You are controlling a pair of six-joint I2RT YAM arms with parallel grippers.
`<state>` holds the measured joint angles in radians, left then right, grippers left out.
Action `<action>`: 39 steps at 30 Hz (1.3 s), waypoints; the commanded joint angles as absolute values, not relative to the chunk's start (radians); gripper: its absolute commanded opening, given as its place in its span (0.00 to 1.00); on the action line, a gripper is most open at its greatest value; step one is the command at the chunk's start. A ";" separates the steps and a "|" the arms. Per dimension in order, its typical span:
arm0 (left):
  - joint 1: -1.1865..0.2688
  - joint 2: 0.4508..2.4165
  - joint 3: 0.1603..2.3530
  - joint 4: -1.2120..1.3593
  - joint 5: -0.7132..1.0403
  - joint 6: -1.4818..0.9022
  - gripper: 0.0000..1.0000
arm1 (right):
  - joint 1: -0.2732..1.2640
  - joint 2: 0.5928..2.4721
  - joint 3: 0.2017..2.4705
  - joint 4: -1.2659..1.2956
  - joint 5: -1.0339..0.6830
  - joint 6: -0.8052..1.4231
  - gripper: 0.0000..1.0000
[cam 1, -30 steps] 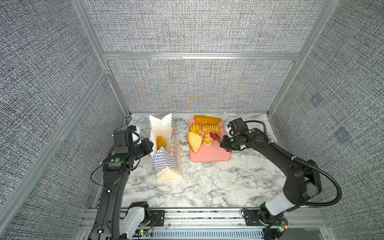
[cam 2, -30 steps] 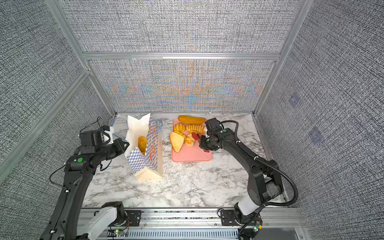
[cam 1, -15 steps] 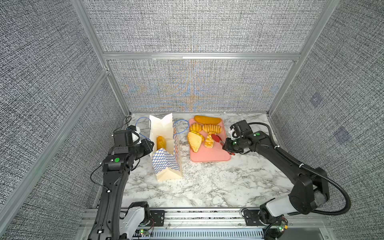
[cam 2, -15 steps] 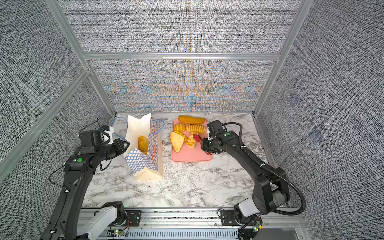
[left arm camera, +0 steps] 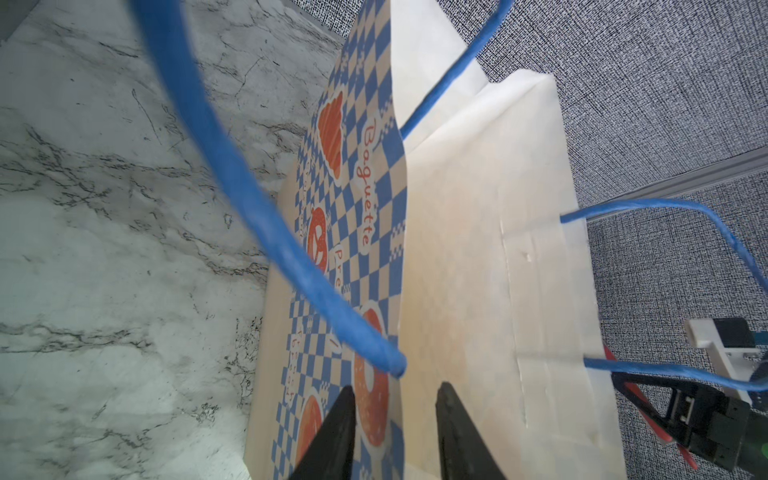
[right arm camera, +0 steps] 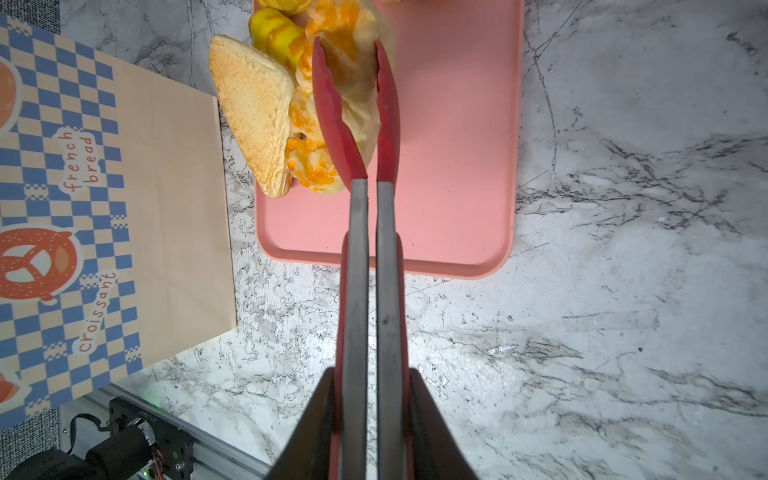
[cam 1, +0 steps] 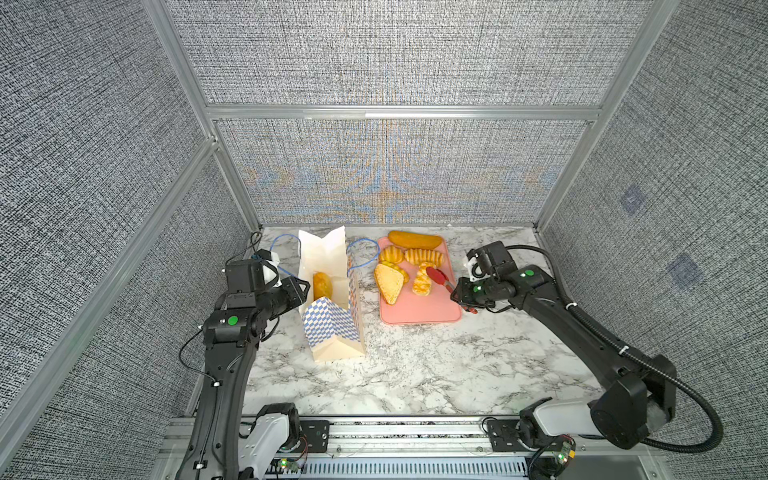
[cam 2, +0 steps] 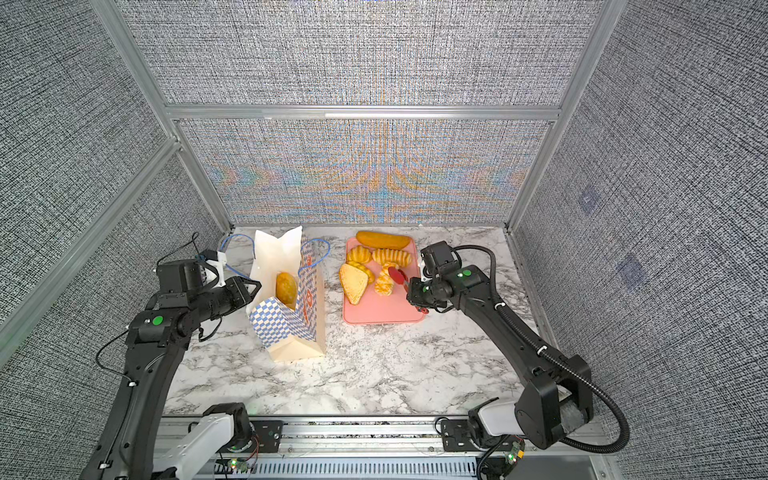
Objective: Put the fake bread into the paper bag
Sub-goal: 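Squeeze the tongs shut on the orange-streaked pastry with the right gripper, then lift the pastry in the tongs up off the tray with the right gripper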
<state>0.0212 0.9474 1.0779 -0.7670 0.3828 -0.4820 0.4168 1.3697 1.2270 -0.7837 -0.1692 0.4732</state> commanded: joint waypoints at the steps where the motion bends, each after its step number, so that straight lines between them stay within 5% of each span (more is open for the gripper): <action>1: 0.021 0.942 1.089 -0.782 0.366 -0.477 0.35 | 0.417 1.353 1.249 -0.796 -0.159 0.459 0.27; 18: 0.020 0.943 1.092 -0.781 0.368 -0.474 0.01 | 0.417 1.276 1.353 -0.868 -0.151 0.448 0.27; 39: 0.020 0.948 1.101 -0.776 0.376 -0.477 0.00 | 0.418 1.207 1.461 -0.882 -0.167 0.444 0.26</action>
